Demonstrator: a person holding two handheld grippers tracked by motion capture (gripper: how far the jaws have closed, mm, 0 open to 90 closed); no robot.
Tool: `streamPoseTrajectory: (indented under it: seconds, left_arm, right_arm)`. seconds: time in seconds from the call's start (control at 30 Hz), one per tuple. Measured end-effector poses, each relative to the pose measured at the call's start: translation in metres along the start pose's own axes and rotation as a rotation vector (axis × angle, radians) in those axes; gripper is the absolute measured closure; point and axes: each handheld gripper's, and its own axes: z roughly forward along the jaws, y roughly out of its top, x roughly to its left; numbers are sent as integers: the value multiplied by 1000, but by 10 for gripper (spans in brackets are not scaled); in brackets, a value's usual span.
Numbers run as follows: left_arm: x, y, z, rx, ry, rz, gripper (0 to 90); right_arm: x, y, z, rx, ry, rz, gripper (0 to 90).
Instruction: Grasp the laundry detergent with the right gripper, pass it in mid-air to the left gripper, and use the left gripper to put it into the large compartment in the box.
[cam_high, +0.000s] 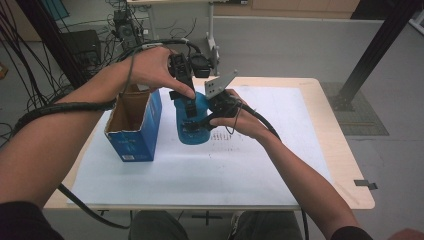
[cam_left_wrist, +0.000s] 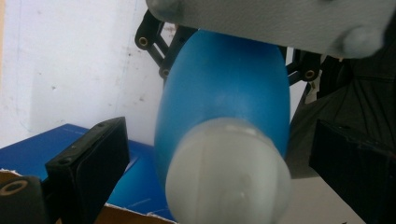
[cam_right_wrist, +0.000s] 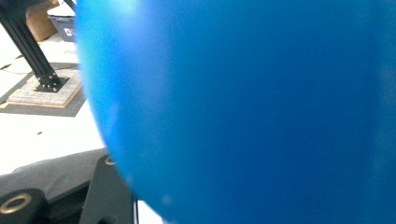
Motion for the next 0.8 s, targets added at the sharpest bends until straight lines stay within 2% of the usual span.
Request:
streamPoseTrajectory:
  seconds: [0.33, 0.8]
  left_arm:
    - [0, 0, 2, 2, -5, 4, 57]
    - [-1, 0, 2, 10, -7, 8, 57]
  right_arm:
    - [2, 8, -2, -3, 5, -13, 440]
    - [2, 8, 0, -2, 8, -8, 440]
